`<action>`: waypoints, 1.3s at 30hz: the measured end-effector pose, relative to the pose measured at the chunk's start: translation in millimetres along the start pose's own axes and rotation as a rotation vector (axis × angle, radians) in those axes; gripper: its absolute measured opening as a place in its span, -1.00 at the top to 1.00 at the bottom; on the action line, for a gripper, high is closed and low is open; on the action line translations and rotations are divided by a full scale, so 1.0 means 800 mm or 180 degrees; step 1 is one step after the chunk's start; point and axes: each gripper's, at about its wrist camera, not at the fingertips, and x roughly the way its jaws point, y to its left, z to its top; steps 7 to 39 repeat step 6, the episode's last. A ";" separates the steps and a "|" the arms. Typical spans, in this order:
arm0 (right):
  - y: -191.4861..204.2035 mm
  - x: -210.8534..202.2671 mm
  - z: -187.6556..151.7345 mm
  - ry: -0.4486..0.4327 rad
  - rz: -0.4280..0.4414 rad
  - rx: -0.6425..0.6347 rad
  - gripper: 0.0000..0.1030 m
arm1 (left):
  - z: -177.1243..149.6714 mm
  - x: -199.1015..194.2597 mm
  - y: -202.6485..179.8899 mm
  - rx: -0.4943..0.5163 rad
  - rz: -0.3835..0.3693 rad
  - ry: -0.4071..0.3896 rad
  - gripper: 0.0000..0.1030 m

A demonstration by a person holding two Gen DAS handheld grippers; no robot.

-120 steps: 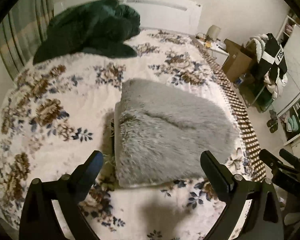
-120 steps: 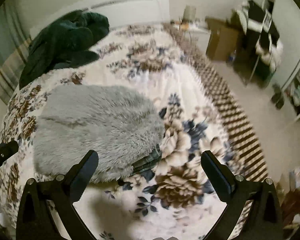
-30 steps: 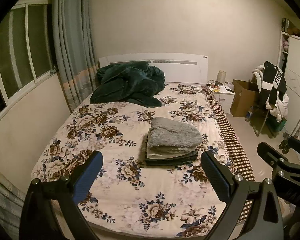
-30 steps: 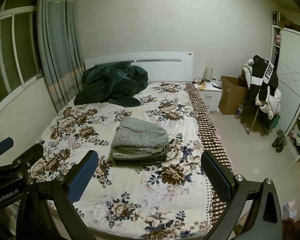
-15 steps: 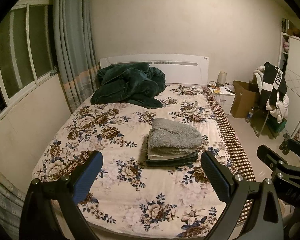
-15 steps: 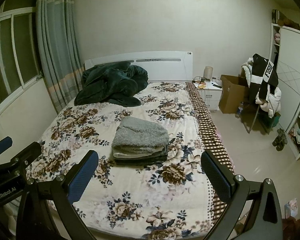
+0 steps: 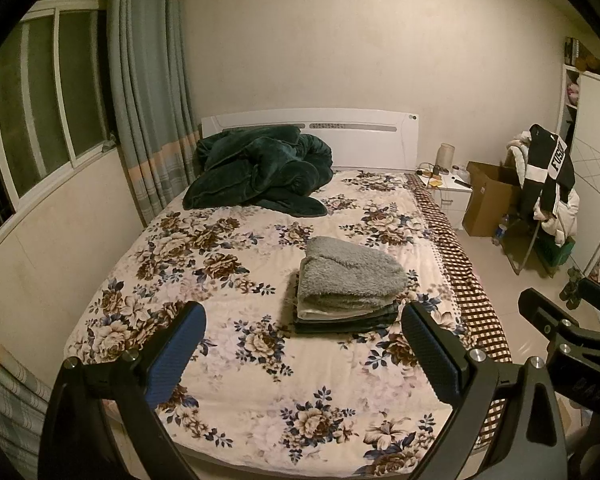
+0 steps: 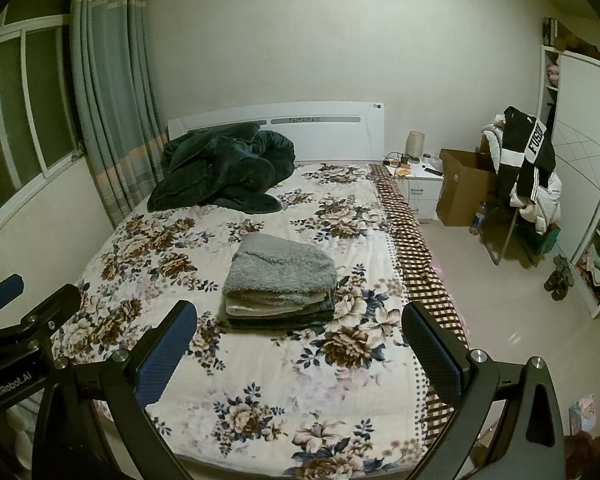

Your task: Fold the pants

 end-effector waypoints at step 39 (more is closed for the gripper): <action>0.000 0.000 -0.002 0.0002 -0.0007 0.0007 -1.00 | 0.002 -0.006 0.006 -0.0032 0.0061 -0.0054 -0.94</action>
